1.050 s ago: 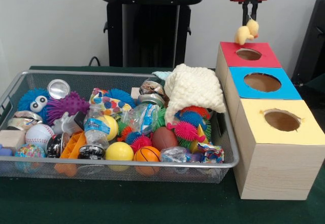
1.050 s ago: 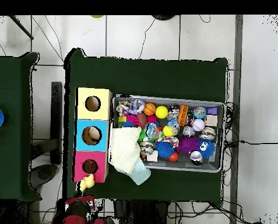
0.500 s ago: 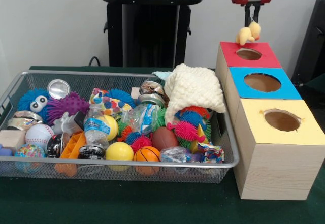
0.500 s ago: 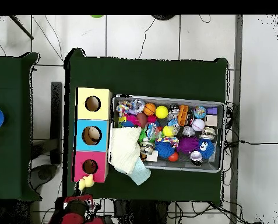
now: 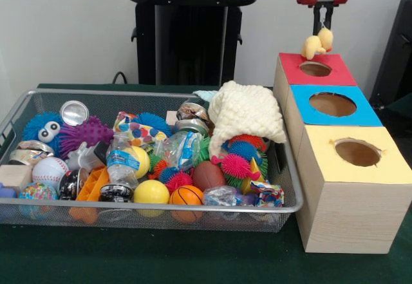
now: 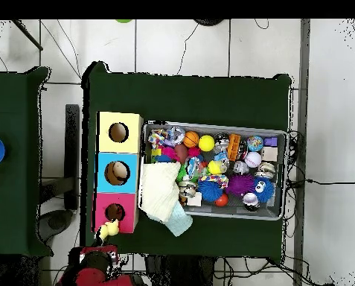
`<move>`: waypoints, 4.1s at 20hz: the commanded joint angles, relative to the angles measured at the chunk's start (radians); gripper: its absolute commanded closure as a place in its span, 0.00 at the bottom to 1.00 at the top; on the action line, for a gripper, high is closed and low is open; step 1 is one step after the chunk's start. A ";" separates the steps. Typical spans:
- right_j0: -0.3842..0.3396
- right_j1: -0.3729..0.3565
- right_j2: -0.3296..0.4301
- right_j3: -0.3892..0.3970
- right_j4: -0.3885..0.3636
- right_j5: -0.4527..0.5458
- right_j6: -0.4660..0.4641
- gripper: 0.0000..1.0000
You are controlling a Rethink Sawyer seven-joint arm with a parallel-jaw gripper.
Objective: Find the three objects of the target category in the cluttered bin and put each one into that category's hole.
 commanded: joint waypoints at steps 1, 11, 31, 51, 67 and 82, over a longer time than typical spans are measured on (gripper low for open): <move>-0.025 -0.028 0.052 -0.146 0.069 0.167 0.119 1.00; -0.039 0.007 0.076 -0.182 0.078 0.140 0.133 1.00; 0.011 0.074 0.004 -0.202 0.057 0.102 0.124 0.00; 0.029 -0.037 0.001 -0.236 0.106 0.252 0.131 0.00; 0.010 -0.042 -0.012 -0.297 0.089 0.296 0.106 0.00; -0.118 0.029 -0.074 -0.371 0.062 0.322 0.066 0.00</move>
